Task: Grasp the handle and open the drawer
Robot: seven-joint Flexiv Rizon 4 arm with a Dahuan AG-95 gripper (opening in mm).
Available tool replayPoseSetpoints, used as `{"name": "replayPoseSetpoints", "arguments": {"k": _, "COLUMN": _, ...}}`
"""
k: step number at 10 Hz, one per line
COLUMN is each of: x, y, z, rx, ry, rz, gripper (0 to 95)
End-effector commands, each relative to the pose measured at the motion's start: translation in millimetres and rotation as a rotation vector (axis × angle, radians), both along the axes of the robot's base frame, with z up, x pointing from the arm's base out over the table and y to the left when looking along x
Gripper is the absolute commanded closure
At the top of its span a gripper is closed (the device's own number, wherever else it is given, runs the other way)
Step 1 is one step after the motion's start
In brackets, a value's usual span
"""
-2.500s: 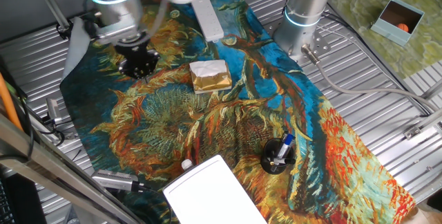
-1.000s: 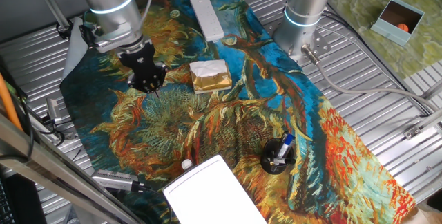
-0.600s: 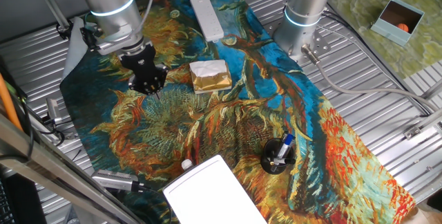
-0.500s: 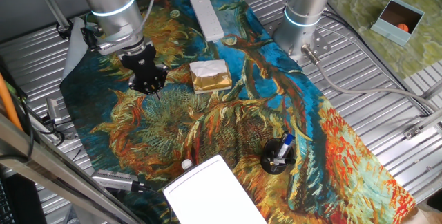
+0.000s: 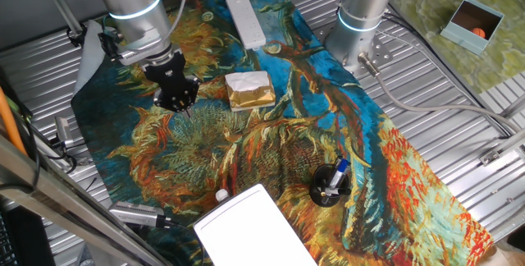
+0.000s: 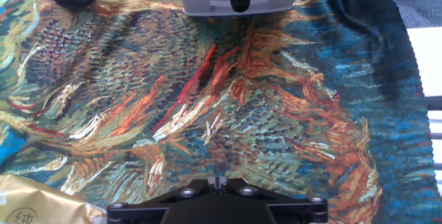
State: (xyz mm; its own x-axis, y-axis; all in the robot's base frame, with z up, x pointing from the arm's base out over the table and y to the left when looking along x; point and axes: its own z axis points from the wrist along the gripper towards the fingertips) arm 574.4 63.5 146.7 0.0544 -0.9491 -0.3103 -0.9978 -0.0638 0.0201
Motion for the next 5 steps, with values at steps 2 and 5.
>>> {"name": "replayPoseSetpoints", "arguments": {"k": 2, "x": -2.1, "y": -0.8, "z": 0.6, "rx": -0.002, "ry": -0.003, "rz": -0.008, "gripper": 95.0}}
{"name": "replayPoseSetpoints", "arguments": {"k": 5, "x": -3.2, "y": -1.4, "z": 1.5, "rx": -0.003, "ry": -0.003, "rz": -0.015, "gripper": 95.0}}
